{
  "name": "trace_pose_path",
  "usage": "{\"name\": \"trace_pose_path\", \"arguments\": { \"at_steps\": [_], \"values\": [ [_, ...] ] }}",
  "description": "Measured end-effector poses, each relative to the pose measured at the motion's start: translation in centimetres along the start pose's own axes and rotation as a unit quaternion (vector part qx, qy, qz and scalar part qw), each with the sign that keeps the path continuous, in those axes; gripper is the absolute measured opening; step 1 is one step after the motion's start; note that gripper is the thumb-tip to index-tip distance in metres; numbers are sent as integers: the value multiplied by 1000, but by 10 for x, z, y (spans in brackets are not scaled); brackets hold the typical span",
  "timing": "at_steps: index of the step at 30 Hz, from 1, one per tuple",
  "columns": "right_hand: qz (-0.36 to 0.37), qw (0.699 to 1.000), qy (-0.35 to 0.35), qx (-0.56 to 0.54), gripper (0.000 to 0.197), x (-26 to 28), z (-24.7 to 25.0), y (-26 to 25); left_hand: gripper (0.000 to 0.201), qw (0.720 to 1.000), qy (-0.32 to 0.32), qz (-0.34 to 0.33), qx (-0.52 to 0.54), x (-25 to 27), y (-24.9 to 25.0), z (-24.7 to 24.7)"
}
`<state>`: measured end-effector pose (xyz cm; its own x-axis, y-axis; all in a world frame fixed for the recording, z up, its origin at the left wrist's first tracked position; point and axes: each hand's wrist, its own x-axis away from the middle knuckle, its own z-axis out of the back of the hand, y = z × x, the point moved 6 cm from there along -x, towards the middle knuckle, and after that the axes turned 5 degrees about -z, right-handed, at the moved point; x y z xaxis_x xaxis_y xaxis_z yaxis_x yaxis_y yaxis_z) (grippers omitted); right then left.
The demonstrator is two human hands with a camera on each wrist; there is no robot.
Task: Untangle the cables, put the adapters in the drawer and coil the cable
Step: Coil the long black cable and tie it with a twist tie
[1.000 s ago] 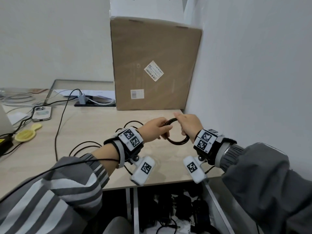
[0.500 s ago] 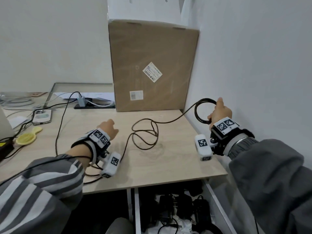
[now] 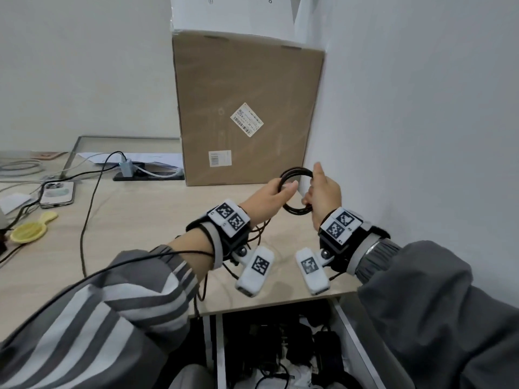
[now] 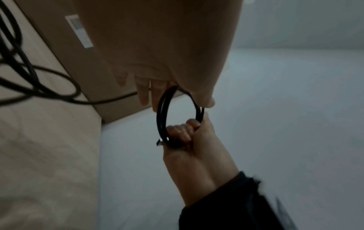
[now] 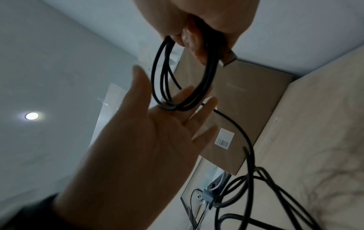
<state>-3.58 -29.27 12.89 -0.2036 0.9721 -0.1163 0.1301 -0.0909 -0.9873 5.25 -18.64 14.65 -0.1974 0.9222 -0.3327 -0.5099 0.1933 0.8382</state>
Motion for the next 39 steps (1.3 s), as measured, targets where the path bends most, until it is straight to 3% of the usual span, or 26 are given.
{"name": "trace_pose_path", "arguments": {
  "at_steps": [3, 5, 7, 9, 11, 12, 14, 16, 18, 21, 24, 28, 30, 33, 35, 37, 39],
  "values": [
    [-11, 999, -24, -34, 47, 6, -1, 1, 23, 996, 41, 12, 75, -4, -8, -3],
    [-36, 995, -35, -81, 46, 7, 2, 6, 28, 983, 34, 31, 178, -2, -17, -6],
    [-61, 989, -55, -121, 46, 10, 1, 12, 26, 978, 28, 39, 203, 2, -22, -8],
    [-66, 987, -80, -121, 45, 13, -2, 15, 22, 990, 96, 42, 99, 1, -27, 2],
    [-57, 990, -99, -77, 44, 15, -3, 14, 45, 985, 163, 33, -45, 2, -30, 17],
    [-52, 990, -115, -58, 44, 15, -3, 12, 60, 983, 166, 12, -81, 0, -30, 21],
    [-48, 987, -151, -37, 45, 15, -4, 8, 72, 991, 106, -7, -81, -4, -29, 21],
    [-38, 984, -169, -27, 46, 14, -2, 1, 50, 998, 38, -9, -54, -8, -27, 15],
    [-21, 988, -153, -13, 46, 14, 2, -6, 36, 999, 41, -10, -20, -9, -25, 13],
    [14, 996, -71, 42, 48, 14, 9, -8, 27, 993, 59, 24, 95, -6, -27, 3],
    [31, 998, 2, 50, 52, 23, 10, -2, 28, 982, 82, 55, 160, -4, -35, -7],
    [11, 1000, 20, 12, 51, 27, 5, 6, 28, 943, 53, 80, 318, 4, -34, -16],
    [-6, 1000, -12, -26, 49, 24, 1, 13, 33, 944, 28, 57, 324, 5, -28, -16],
    [-88, 983, -127, -97, 47, 24, -10, 19, 36, 958, 69, 43, 277, 4, -23, -2],
    [-118, 967, -222, -36, 49, 24, -13, 13, 34, 983, 71, 37, 166, 2, -17, 7],
    [-117, 941, -304, 95, 56, 26, -14, 1, 32, 1000, 0, 20, -24, 1, -6, 8],
    [-113, 911, -341, 201, 61, 27, -17, -6, 35, 980, -73, -9, -183, 0, 7, 4]
  ]
}}
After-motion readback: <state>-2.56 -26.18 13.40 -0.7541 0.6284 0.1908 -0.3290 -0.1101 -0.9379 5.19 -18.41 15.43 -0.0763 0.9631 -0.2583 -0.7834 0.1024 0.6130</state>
